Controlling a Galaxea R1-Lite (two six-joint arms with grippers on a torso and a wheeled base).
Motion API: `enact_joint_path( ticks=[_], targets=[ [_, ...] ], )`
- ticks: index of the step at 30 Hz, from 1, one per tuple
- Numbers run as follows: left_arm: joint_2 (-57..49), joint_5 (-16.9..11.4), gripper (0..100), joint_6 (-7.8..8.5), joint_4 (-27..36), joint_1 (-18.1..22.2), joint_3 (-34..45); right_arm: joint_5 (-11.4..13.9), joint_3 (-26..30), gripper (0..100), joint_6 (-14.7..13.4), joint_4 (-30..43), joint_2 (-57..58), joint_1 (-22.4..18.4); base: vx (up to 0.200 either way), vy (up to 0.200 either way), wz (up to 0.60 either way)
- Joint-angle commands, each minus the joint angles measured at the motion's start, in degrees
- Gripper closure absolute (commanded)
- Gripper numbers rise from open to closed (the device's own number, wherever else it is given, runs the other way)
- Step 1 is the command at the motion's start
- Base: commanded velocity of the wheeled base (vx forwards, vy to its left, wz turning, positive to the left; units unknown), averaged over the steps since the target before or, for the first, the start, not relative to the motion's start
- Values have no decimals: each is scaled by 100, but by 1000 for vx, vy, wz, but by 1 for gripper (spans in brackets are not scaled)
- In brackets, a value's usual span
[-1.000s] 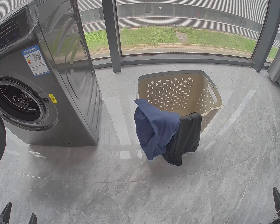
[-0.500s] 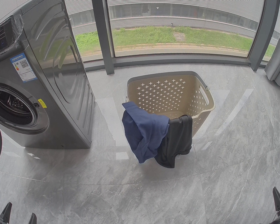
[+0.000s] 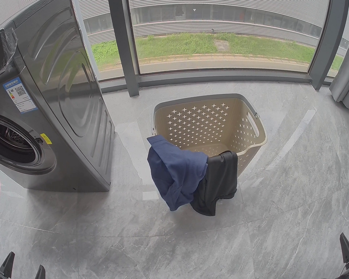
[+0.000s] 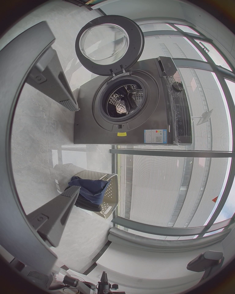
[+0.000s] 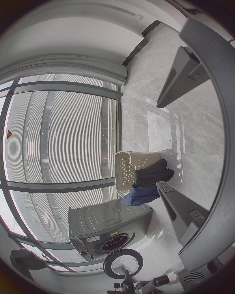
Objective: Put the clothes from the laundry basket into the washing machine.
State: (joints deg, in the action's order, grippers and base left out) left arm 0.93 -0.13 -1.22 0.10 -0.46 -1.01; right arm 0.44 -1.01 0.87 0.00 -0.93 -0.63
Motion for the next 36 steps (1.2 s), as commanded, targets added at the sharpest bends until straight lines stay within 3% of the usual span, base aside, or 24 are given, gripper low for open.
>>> enact_joint_path(
  ticks=[1, 4, 21, 22, 24, 25, 27, 30, 34, 36],
  targets=[
    [-93, -4, 0, -1, -1, 2, 92, 0, 101, 0, 10, -9, 93, -7, 0, -200, 0],
    [-93, -4, 0, -1, -1, 2, 92, 0, 101, 0, 1, 0, 93, 2, 0, -200, 0],
    [-93, -4, 0, -1, -1, 2, 92, 44, 48, 0, -7, -88, 93, -7, 35, 0, 0],
    [-93, -4, 0, -10, 8, 2, 92, 106, -453, 0, -43, -255, 93, 2, 0, 0, 0],
    [-93, -4, 0, -10, -1, 2, 92, 141, -628, 0, -51, -246, 66, 11, 0, 0, 0],
    [-93, -4, 0, -1, -1, -6, 92, 220, -962, 0, -51, -97, -233, 2, 0, 0, 0],
    [-93, -4, 0, -1, 8, 2, 92, 308, -1050, 0, -51, 44, -479, 2, 0, 0, 0],
    [-93, -4, 0, -1, 8, 2, 92, 826, -1094, 0, -69, 132, -1718, 2, 0, 0, 0],
    [-93, -4, 0, -10, 8, -6, 92, 1389, -1191, 0, -7, -369, -3370, 28, 0, 0, 0],
    [-93, -4, 0, -10, 8, -6, 92, 1477, -1191, 0, 19, -844, -4161, 169, 0, 0, 0]
  ],
)
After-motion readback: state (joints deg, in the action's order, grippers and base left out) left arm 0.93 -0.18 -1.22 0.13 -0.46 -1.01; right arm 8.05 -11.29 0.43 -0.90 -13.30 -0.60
